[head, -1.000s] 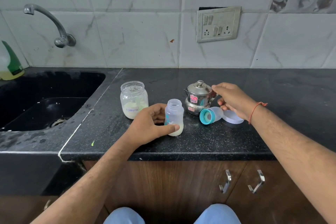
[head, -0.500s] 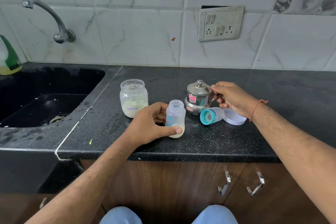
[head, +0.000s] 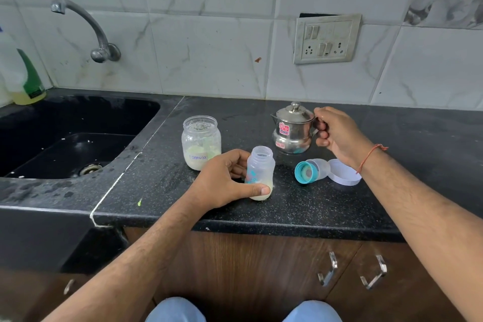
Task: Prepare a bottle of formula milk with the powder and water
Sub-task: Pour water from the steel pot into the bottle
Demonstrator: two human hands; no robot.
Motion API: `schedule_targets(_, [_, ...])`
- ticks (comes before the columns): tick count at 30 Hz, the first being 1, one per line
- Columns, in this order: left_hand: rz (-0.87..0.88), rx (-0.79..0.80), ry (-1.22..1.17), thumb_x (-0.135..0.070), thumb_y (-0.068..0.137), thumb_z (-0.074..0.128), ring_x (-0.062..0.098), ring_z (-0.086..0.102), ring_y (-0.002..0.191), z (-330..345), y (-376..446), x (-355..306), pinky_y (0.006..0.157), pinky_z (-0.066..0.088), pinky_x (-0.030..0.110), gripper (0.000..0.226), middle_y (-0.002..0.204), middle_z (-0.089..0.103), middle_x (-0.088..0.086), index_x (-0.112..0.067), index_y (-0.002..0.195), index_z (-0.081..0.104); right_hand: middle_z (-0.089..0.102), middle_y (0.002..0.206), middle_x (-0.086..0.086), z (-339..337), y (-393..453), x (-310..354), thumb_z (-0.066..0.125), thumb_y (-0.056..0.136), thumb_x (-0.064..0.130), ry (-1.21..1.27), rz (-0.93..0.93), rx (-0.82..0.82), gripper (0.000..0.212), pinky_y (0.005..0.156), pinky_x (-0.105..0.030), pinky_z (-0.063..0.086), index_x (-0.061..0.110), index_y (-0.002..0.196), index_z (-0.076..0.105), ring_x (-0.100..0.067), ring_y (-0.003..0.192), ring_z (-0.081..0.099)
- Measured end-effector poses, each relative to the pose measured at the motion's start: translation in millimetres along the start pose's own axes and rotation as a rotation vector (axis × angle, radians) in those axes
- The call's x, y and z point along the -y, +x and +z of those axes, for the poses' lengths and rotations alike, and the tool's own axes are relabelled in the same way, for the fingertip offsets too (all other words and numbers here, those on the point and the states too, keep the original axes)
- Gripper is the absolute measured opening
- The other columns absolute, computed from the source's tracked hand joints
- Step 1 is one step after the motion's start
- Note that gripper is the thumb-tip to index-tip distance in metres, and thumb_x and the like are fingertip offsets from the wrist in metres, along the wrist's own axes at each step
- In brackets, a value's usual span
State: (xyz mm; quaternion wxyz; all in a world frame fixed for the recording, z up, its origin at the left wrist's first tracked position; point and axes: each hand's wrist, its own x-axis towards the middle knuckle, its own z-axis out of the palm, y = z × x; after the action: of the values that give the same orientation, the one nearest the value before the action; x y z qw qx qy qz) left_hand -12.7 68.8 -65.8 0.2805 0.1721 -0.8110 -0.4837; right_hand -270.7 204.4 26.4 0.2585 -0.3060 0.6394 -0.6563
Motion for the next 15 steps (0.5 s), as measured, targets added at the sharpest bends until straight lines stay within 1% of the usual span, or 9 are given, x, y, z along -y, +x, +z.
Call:
schedule_targets(5, [-0.003, 0.006, 0.028, -0.056, 0.056, 0.103, 0.017, 0.08, 0.105, 1, -1, -1, 0.102, 0.063, 0.046, 0.069, 0.112, 0.083, -0.009, -0.034, 0.115, 0.074, 0.04, 0.051, 0.011, 9, -19, 31, 0.053, 0.106, 0.019, 0.03, -0.086, -0.072, 0.031, 0.045, -0.022, 0.021, 0.021, 0.075, 0.05, -0.005, 0.044, 0.029])
schedule_targets(7, [0.002, 0.014, 0.054, -0.053, 0.059, 0.104, 0.014, 0.079, 0.105, 1, -2, -1, 0.102, 0.063, 0.043, 0.068, 0.111, 0.082, -0.012, -0.036, 0.116, 0.073, 0.041, 0.049, 0.012, 11, -29, 44, 0.053, 0.105, 0.019, 0.0, -0.114, -0.074, 0.03, 0.042, -0.02, 0.021, 0.021, 0.075, 0.051, -0.005, 0.041, 0.03])
schedule_targets(10, [0.01, 0.024, 0.092, -0.043, 0.063, 0.107, 0.007, 0.078, 0.106, 1, -4, -3, 0.101, 0.063, 0.036, 0.066, 0.11, 0.082, -0.017, -0.037, 0.119, 0.072, 0.044, 0.052, 0.01, 11, -43, 57, 0.054, 0.104, 0.022, -0.084, -0.15, -0.077, 0.03, 0.041, -0.019, 0.022, 0.021, 0.074, 0.054, -0.005, 0.044, 0.035])
schedule_targets(12, [0.014, 0.027, 0.122, -0.042, 0.063, 0.107, 0.003, 0.077, 0.105, 1, -5, -4, 0.1, 0.063, 0.032, 0.067, 0.11, 0.081, -0.02, -0.036, 0.12, 0.072, 0.044, 0.054, 0.008, 12, -51, 61, 0.055, 0.104, 0.026, -0.148, -0.165, -0.083, 0.031, 0.041, -0.019, 0.024, 0.022, 0.074, 0.054, -0.008, 0.047, 0.038])
schedule_targets(15, [0.014, 0.047, 0.15, -0.046, 0.063, 0.107, 0.0, 0.075, 0.106, 0, -6, -5, 0.1, 0.062, 0.031, 0.072, 0.111, 0.08, -0.02, -0.035, 0.124, 0.071, 0.045, 0.059, 0.004, 12, -58, 64, 0.054, 0.106, 0.036, -0.252, -0.185, -0.109, 0.037, 0.042, -0.017, 0.029, 0.026, 0.071, 0.049, -0.012, 0.053, 0.039])
